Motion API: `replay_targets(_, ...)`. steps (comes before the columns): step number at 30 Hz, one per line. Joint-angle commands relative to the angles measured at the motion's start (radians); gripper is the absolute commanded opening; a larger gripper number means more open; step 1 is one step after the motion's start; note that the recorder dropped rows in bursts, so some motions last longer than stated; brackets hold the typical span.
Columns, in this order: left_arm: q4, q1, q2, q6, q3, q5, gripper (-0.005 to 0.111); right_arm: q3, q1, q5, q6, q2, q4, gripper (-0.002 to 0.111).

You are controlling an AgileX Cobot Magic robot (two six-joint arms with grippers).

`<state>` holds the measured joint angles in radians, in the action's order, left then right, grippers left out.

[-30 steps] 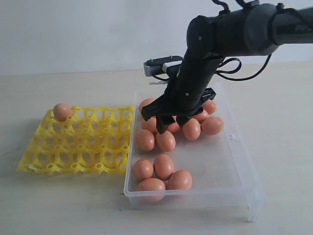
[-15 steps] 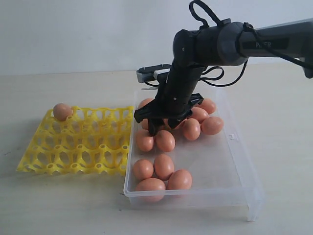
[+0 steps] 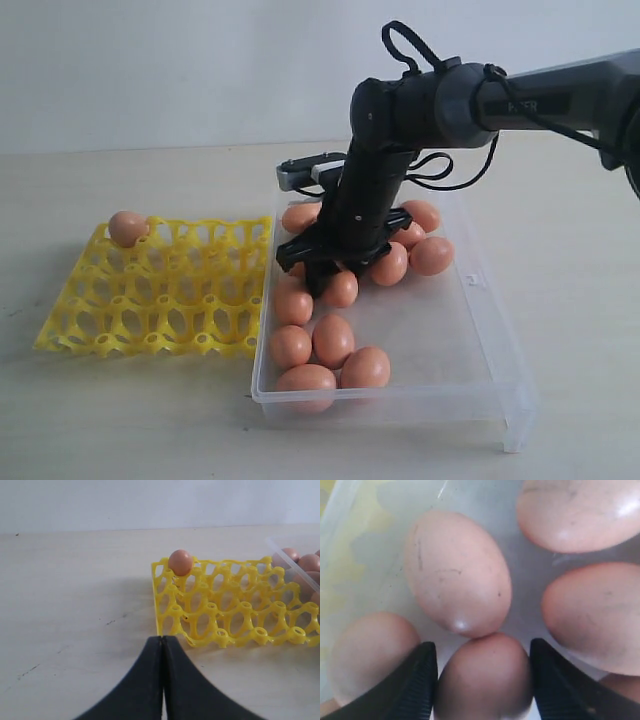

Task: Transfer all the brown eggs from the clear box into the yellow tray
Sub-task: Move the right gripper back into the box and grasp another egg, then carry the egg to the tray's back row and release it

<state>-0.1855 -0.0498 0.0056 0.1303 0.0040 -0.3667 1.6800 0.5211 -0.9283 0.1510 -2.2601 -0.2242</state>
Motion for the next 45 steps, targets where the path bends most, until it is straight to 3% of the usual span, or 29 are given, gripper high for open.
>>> replay_targets(1, -0.001, 0.001, -0.006, 0.003, -0.004, 0.010, 0.000, 0.002, 0.002, 0.022, 0.040, 0.089, 0.004, 0.000)
replay_targets(5, -0.001, 0.001, -0.006, 0.003, -0.004, 0.010, 0.000, -0.013, 0.007, 0.075, 0.040, 0.214, 0.021, 0.000)
replay_targets(12, -0.001, 0.001, -0.006, 0.003, -0.004, 0.010, 0.000, -0.210, 0.098, 0.575, 0.068, 0.395, 0.019, 0.000)
replay_targets(16, -0.001, 0.001, -0.006, 0.003, -0.004, 0.010, 0.000, -0.298, 0.173, 0.867, 0.039, 0.373, 0.018, 0.000)
replay_targets(20, -0.001, 0.001, -0.006, 0.003, -0.004, 0.010, 0.000, -0.272, 0.228, 1.065, -0.113, 0.247, 0.020, 0.000)
replay_targets(31, -0.001, 0.001, -0.006, 0.003, -0.004, 0.010, 0.000, 0.177, 0.251, 0.959, -0.176, -0.151, 0.041, 0.000)
replay_targets(45, -0.001, 0.001, -0.006, 0.003, -0.004, 0.010, 0.000, 0.201, 0.253, 0.938, -0.205, -0.197, 0.041, 0.000)
